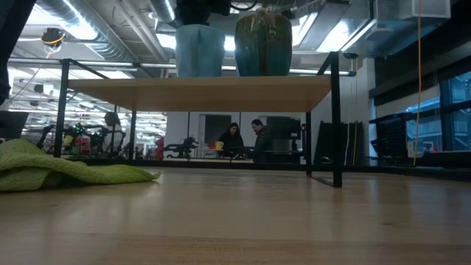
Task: Stack small to large cups/mugs on shelf
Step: Put the blue mug on the shelf, then put the dark blue mug on the shelf
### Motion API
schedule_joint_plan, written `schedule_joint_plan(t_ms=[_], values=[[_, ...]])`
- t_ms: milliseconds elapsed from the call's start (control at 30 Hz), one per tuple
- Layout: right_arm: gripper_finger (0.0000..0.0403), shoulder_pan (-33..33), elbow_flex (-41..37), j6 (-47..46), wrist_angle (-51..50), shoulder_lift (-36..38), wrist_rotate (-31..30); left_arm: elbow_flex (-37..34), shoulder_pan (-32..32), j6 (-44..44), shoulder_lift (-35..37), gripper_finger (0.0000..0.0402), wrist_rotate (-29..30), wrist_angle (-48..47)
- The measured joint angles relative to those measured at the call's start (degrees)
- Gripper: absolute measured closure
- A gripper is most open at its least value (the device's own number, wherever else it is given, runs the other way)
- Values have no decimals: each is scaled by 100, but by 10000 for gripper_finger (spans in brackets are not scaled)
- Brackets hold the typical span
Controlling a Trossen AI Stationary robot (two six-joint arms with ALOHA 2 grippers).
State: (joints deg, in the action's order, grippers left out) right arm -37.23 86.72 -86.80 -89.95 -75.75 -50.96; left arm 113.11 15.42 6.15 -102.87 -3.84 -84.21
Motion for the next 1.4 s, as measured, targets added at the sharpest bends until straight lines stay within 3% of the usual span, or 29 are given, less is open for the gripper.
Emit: schedule_joint_plan(t_ms=[833, 1400], values=[[202, 1, -2, 76, -7, 181, 0, 4, -133, 11, 7, 360, 288, -69], [202, 0, -2, 74, -7, 183, 18, 643, -222, -230, 66, 360, 355, -557]])
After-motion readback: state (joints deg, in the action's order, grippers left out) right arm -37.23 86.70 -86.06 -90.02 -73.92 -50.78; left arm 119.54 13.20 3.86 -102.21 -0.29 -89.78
